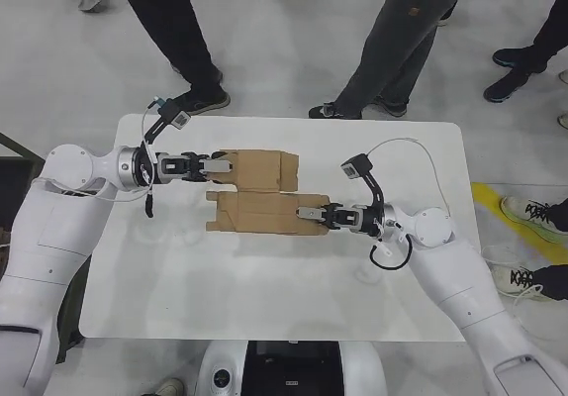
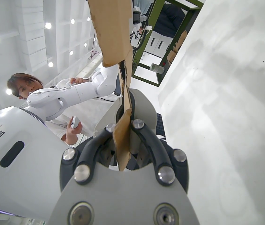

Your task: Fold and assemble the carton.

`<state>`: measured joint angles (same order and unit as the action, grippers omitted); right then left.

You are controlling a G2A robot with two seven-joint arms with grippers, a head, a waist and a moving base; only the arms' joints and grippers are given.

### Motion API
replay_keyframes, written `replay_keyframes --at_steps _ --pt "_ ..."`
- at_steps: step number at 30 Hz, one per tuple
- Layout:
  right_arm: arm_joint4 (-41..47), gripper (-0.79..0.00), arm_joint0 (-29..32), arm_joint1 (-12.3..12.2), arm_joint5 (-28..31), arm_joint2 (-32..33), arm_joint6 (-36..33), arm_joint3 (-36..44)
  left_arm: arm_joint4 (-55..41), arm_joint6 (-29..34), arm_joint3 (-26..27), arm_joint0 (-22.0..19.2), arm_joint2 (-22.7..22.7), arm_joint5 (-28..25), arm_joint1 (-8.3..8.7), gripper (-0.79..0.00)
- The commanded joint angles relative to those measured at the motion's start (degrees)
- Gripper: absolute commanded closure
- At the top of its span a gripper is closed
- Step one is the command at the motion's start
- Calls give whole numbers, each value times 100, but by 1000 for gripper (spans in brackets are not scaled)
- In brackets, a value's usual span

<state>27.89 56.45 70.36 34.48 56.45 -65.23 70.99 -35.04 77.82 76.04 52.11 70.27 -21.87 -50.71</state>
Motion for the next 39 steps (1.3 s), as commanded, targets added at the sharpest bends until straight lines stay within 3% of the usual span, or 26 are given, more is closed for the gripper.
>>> replay_keyframes --at_steps 1,2,3,4,7,18,22,29,39 --pt "-24 -114 -5 -1 5 4 12 1 5 -12 -1 3 3 26 -3 -105" --pt "-45 -459 -6 -3 6 16 46 -14 -6 -14 -1 7 3 43 -4 -89" --pt "-53 -748 -6 -5 6 27 78 -26 -40 -4 1 12 1 67 -8 -80" --pt "-69 -785 -9 -8 20 49 117 -47 -66 17 5 11 4 78 -9 -49" --pt "-158 -785 -8 -19 82 118 264 -99 -144 58 16 20 13 110 -15 0" --pt "-304 -785 42 -95 479 511 665 -27 -145 128 16 81 1 157 -32 0" --pt "-12 -785 93 -117 522 581 503 226 -104 150 22 127 -71 159 -49 0" --pt "552 -785 114 -88 305 330 -77 549 -15 81 -32 163 -202 40 -92 0" --pt "548 -785 -101 35 359 -34 55 320 -179 227 50 176 -377 14 -158 0"
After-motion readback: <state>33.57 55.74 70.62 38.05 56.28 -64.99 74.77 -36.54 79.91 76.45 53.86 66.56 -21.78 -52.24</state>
